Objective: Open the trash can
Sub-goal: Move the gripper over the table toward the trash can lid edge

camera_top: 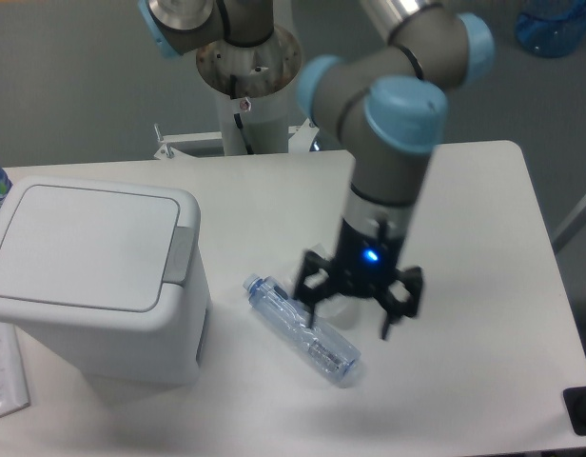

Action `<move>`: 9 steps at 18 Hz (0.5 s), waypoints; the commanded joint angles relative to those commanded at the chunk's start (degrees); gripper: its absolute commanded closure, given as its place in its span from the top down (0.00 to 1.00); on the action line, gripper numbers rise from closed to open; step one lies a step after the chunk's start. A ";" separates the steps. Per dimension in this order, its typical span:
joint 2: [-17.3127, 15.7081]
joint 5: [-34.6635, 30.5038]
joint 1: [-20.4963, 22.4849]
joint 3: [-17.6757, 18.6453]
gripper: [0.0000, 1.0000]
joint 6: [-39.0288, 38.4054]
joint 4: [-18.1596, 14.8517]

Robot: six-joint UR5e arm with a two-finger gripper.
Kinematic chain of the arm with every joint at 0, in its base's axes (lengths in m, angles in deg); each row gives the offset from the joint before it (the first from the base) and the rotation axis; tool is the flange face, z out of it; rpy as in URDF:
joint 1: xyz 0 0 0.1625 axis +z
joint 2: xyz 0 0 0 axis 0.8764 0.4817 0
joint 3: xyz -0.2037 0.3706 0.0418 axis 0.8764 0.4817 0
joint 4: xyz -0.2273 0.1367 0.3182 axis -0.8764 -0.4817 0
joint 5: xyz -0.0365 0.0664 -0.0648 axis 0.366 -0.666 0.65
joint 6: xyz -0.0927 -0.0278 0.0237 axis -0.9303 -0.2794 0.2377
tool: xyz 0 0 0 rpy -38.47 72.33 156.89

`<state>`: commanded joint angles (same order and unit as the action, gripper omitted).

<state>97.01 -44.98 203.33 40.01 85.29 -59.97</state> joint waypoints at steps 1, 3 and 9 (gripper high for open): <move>-0.70 0.88 -0.70 0.44 1.00 -0.17 0.35; -1.41 1.24 -2.02 0.44 1.00 -0.44 0.53; -3.08 1.24 -3.69 1.76 1.00 -1.14 0.62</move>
<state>93.93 -43.74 199.64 41.77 84.15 -59.34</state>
